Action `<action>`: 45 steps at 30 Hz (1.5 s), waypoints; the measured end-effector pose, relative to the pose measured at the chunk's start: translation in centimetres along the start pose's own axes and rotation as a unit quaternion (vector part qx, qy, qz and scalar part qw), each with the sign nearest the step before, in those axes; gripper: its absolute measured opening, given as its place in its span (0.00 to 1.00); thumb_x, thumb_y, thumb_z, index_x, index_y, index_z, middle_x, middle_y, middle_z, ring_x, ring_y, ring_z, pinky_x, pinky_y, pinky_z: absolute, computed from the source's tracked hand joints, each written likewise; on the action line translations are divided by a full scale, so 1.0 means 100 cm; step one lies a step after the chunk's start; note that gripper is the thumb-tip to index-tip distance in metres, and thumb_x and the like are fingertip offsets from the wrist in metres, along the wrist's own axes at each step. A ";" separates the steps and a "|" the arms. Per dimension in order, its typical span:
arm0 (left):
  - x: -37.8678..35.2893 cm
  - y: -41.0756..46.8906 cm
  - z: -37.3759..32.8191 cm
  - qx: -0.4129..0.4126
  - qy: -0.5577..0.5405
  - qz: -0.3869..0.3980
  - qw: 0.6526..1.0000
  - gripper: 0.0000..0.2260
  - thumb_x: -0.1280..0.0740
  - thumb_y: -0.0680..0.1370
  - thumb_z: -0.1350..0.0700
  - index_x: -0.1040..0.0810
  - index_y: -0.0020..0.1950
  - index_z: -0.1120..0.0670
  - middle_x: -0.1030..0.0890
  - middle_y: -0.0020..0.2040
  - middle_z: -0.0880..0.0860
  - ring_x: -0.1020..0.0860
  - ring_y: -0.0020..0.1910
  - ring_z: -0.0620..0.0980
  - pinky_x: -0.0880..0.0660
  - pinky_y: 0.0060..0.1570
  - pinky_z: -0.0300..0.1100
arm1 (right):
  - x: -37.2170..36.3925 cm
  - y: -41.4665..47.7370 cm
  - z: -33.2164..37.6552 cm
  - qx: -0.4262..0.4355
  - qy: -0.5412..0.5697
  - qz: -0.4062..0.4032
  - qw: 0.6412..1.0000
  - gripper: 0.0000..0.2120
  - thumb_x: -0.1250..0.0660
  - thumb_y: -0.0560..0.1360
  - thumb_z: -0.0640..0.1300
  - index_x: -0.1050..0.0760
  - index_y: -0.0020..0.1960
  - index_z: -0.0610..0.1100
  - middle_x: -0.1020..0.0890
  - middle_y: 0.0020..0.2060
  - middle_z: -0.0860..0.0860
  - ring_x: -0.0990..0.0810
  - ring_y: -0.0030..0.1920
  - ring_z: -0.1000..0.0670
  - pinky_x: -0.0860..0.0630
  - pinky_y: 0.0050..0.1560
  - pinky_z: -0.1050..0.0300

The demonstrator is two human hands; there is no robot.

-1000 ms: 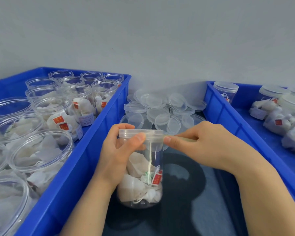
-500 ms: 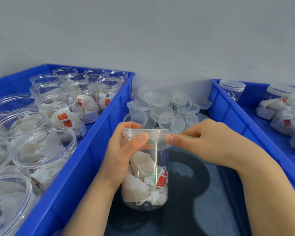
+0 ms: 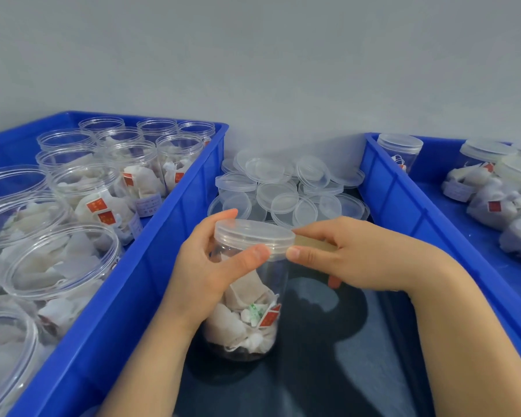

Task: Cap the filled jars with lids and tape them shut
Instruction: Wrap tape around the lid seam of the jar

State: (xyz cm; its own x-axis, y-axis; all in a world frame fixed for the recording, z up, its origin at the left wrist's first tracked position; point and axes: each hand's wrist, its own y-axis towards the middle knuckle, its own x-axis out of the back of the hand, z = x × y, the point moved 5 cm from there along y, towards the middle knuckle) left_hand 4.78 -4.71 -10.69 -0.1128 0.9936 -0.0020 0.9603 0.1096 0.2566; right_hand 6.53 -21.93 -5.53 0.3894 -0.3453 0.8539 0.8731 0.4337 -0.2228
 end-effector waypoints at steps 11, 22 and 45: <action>0.002 -0.003 -0.003 0.033 0.122 -0.093 0.988 0.43 0.28 0.45 0.30 0.32 0.58 0.40 0.24 0.50 0.36 0.25 0.46 0.28 0.27 0.36 0.27 | -0.005 0.001 0.005 0.007 -0.015 0.009 1.000 0.42 0.51 0.66 0.75 0.40 0.74 0.54 0.28 0.65 0.62 0.28 0.64 0.58 0.33 0.64 0.58; 0.004 0.000 0.000 0.083 -0.113 -0.024 0.990 0.42 0.20 0.45 0.38 0.23 0.55 0.52 0.15 0.42 0.51 0.16 0.42 0.49 0.20 0.40 0.42 | 0.015 -0.008 -0.003 0.030 0.111 -0.060 0.992 0.25 0.40 0.60 0.73 0.23 0.55 0.69 0.20 0.31 0.61 0.25 0.30 0.65 0.31 0.39 0.66; -0.015 -0.007 0.002 0.151 -0.236 0.117 0.953 0.52 0.18 0.51 0.39 0.30 0.65 0.66 0.26 0.61 0.72 0.24 0.57 0.70 0.24 0.49 0.57 | 0.011 -0.001 0.000 0.035 0.103 -0.064 0.992 0.30 0.44 0.54 0.74 0.23 0.50 0.64 0.20 0.30 0.62 0.26 0.26 0.62 0.28 0.29 0.68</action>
State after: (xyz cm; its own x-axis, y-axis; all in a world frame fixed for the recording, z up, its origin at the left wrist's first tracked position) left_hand 4.28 -6.27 -11.02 0.1725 0.8851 -0.4322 0.9826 -0.1851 0.0131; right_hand 6.89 -22.37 -4.60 0.3348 -0.5610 0.7571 0.8996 0.4293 -0.0798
